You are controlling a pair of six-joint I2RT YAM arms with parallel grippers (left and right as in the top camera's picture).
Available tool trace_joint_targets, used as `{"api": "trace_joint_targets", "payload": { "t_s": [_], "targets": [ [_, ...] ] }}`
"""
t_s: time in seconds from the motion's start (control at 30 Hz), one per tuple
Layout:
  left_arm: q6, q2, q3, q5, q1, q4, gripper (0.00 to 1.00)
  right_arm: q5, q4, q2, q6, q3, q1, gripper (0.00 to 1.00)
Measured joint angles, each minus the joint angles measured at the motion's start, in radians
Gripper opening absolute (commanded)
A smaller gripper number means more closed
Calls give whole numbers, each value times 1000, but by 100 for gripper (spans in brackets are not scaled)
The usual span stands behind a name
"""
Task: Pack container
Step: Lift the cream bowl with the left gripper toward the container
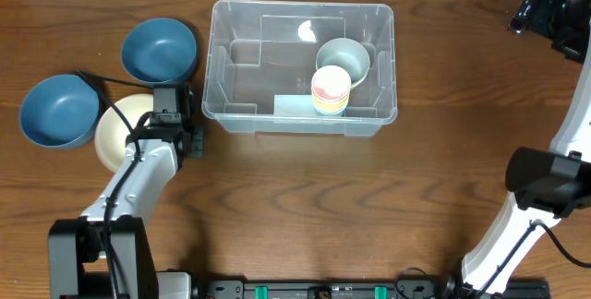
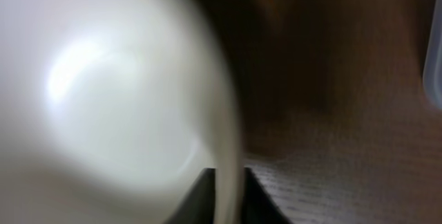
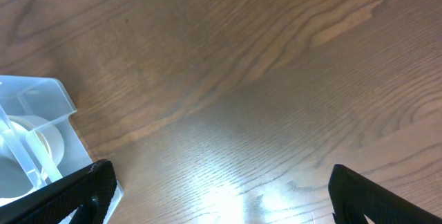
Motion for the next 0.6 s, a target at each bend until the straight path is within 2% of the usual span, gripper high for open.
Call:
{"api": "trace_joint_targets", "payload": {
  "t_s": [0.13,0.6],
  "targets": [
    [-40,0,0,0,2,-4,6,0,0,0,0,0,0,99],
    [-314,-57,0,2,2,-50,6,0,0,0,0,0,0,99]
  ]
}}
